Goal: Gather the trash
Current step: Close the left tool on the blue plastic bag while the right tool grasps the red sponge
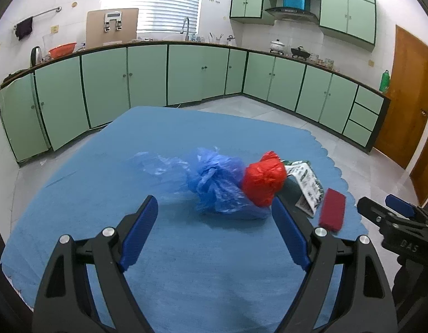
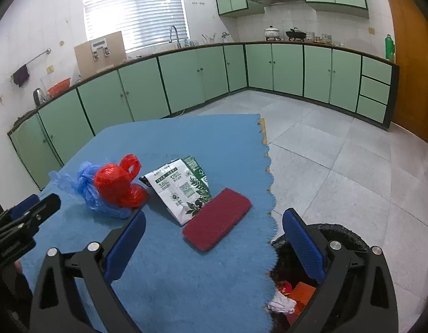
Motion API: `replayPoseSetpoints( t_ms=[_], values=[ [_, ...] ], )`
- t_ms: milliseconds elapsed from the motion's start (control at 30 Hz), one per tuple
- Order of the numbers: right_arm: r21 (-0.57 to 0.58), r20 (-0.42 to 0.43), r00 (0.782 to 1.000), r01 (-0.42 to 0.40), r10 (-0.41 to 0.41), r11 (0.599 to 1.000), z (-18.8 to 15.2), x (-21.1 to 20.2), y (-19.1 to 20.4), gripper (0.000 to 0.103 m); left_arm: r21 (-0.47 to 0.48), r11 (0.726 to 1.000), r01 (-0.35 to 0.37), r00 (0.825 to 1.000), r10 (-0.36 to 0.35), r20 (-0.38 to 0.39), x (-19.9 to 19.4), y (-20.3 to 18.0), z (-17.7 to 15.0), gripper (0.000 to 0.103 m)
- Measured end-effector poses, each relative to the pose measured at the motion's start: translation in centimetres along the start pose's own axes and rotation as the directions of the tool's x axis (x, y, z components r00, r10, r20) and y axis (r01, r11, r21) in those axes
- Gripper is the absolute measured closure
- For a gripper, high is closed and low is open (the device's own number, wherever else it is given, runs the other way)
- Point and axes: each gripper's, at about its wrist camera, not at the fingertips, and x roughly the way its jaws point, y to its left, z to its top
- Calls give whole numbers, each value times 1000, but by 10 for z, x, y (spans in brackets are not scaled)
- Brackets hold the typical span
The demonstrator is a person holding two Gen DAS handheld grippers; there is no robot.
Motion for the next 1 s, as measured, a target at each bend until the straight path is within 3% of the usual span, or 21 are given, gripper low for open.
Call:
replayPoseSetpoints(
  t_ms=[400,567,900,1000],
  values=[
    [-21,-93,984,149,-151,989,-9,45,18,11,-6,1000,-5,1000,5,-12,15,10,0,21],
    [-15,-122,976,177,-178,984,-9,54,15,12,3,1000,2,1000,-2,-24,24,9,0,22],
    [17,-187,971,153,-147,988,-13,66,8,25,1,1000,21,997,-21,-78,48,4,3,22],
    [15,-188,976,113,-108,993,-13,64,8,37,-2,1000,30,995,-30,-90,55,4,5,21]
  ],
)
